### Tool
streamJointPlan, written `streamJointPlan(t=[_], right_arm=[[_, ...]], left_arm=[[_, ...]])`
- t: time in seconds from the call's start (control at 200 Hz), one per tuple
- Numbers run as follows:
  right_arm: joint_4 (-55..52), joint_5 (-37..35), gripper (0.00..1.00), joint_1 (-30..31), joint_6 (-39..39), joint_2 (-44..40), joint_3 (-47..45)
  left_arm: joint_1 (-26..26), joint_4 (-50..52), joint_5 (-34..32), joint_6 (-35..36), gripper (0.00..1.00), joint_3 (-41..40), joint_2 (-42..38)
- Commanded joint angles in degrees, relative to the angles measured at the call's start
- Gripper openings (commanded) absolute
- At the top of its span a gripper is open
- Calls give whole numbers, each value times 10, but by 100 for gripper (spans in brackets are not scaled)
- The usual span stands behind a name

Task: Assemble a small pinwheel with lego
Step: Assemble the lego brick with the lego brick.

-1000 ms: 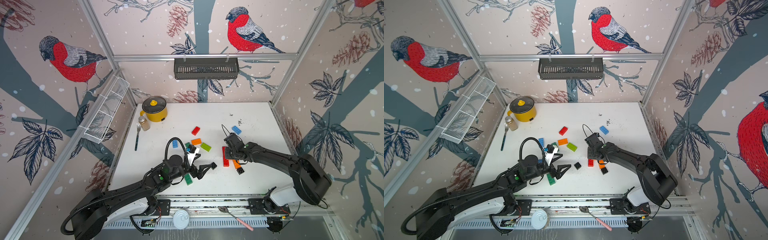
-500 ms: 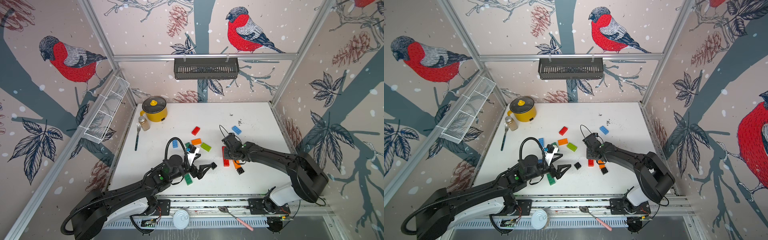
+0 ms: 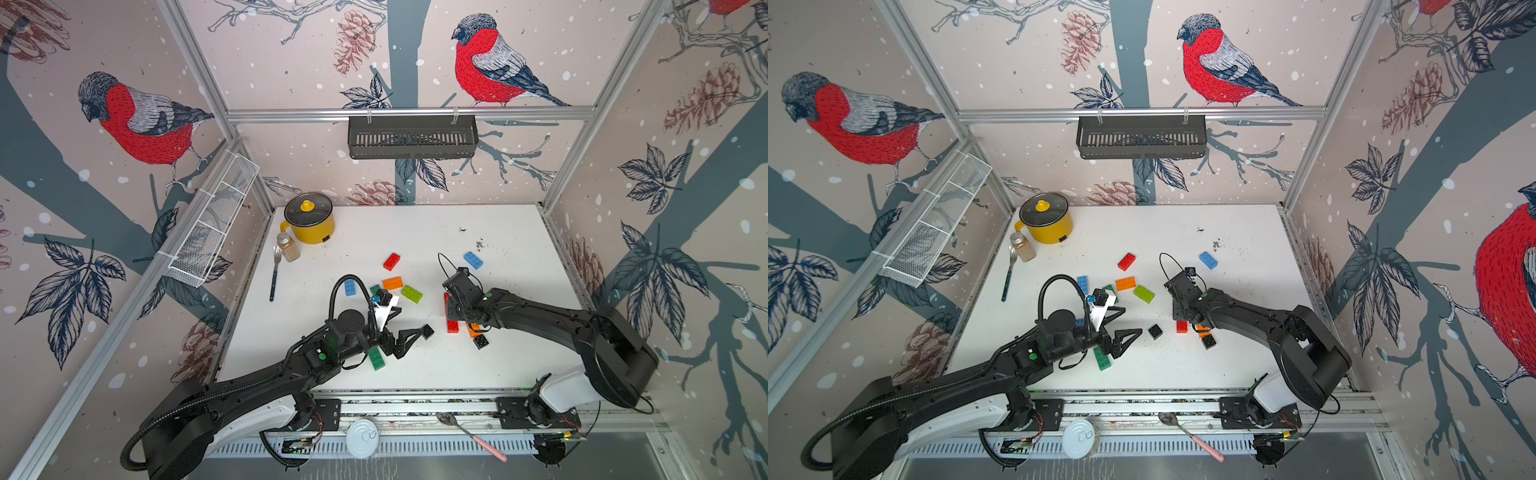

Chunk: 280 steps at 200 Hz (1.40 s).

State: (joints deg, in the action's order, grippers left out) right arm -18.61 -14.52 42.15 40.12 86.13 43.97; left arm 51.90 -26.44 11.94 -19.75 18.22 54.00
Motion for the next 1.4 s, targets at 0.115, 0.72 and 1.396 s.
streamJointPlan(t=[0.115, 0.72, 1.396], right_arm=[[-49, 1, 14, 2, 4, 23, -29], [-49, 35, 27, -54, -77, 20, 48], [-36, 149, 99, -168, -118, -182, 29]], left_arm=[[0, -8, -12, -5, 97, 7, -3], [0, 48, -145, -51, 97, 17, -20], [8, 352, -303, -418, 87, 345, 386]])
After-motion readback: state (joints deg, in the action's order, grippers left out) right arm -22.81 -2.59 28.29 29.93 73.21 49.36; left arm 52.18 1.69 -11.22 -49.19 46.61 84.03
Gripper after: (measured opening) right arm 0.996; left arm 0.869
